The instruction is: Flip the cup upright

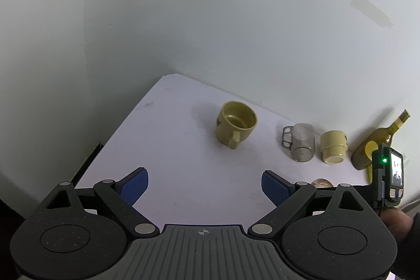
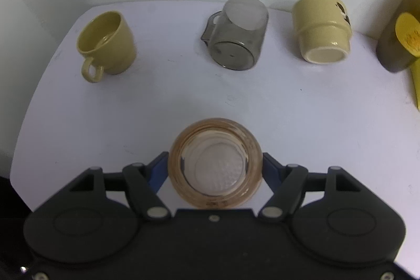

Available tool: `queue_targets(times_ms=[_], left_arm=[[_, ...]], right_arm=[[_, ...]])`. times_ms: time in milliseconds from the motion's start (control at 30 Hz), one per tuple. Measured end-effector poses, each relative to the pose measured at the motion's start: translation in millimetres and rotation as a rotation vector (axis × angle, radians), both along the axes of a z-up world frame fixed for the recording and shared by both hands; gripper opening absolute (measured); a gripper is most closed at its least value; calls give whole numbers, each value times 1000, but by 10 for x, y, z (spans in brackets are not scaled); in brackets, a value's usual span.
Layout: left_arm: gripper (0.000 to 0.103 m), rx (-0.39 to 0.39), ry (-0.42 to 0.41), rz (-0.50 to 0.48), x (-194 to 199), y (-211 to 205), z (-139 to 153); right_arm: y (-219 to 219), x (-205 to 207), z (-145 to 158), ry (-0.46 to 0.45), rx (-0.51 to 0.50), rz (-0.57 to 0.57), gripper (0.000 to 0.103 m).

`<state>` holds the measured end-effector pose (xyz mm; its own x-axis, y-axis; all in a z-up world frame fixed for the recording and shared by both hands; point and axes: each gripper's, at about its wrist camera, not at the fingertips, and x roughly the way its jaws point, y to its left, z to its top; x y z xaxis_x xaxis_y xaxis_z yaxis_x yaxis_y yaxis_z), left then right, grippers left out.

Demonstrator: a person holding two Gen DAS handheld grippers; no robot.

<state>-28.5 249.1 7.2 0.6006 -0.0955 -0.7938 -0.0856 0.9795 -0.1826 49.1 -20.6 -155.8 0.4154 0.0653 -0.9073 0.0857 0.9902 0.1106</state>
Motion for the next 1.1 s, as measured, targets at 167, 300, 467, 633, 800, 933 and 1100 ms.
queue_targets(times_ms=[167, 300, 467, 633, 800, 933, 1100], left_arm=[[93, -2, -4, -16, 10, -64, -6], [93, -2, -5, -18, 12, -91, -17], [93, -3, 22, -9, 48, -101, -13], [97, -2, 32, -41, 79, -164, 6], [103, 11, 53, -105, 109, -289, 26], [103, 18, 70, -157, 162, -437, 97], [103, 58, 112, -197, 272, -632, 169]], right_arm=[[19, 66, -6, -10, 12, 15, 71], [110, 163, 10, -35, -4, 4, 72], [227, 110, 211, -156, -118, 30, 94], [84, -41, 469, -175, -91, -35, 94], [-59, -504, 888, -233, -81, -107, 98], [-90, -804, 1160, -263, -67, -158, 103], [-74, -1102, 1443, -241, -39, -194, 103]])
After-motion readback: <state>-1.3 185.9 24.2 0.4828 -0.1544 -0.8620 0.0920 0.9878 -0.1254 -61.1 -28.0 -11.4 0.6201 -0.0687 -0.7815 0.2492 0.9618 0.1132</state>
